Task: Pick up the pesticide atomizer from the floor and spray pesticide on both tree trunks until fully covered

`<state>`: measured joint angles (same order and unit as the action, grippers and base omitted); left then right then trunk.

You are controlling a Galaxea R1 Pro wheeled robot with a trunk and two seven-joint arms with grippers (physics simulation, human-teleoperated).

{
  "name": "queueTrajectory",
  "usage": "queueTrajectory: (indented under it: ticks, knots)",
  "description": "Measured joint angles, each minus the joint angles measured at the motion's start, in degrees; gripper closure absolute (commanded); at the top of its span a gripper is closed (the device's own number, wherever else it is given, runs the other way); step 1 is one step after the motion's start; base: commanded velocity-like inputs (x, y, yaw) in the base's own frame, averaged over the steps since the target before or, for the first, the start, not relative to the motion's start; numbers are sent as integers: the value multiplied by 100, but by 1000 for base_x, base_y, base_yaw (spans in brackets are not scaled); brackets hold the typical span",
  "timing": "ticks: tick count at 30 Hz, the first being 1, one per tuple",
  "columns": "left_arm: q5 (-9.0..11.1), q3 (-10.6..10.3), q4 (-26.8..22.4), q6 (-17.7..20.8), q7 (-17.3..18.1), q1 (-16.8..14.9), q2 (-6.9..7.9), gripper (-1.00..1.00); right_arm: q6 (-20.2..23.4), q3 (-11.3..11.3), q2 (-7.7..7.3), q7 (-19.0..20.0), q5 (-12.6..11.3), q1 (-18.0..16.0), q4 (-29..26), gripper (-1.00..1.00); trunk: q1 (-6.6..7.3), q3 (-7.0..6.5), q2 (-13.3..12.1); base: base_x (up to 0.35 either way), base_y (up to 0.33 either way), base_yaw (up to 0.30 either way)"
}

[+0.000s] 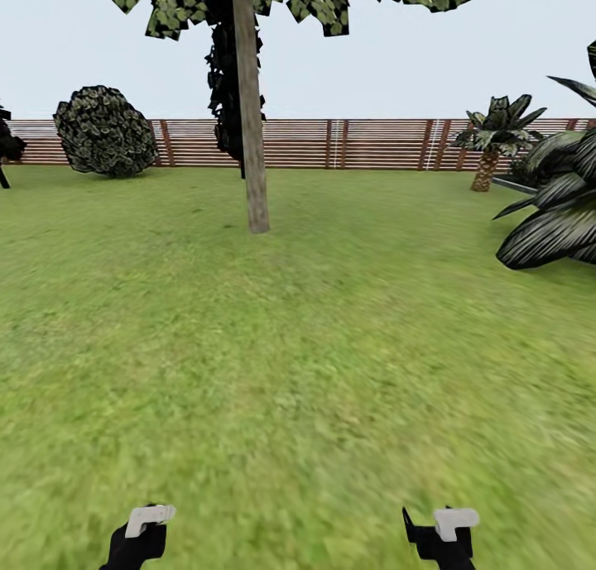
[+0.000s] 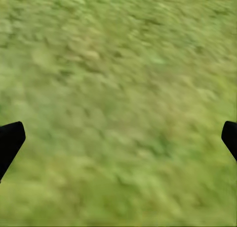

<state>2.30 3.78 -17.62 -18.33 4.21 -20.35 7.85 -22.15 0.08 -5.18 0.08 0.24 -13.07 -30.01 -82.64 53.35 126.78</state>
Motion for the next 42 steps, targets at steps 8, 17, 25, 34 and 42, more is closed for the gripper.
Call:
queueTrajectory:
  ticks: [8,17,25,34,42]
  knots:
    - [0,0,0,0,0,0,8,100,0,0,0,0,0,0,0,-100,0,0,0,339,0,0]
    - [0,0,0,0,0,0,9,100,0,0,0,2,0,0,0,-100,0,0,0,339,0,0]
    - [0,0,0,0,0,0,9,100,0,0,0,1,0,0,0,-100,0,0,0,340,0,0]
    - [0,0,0,0,1,0,9,100,0,0,0,2,0,0,0,-100,0,0,0,340,0,0]
    - [0,0,0,0,0,0,9,100,0,0,0,1,0,0,0,-100,0,0,0,339,0,0]
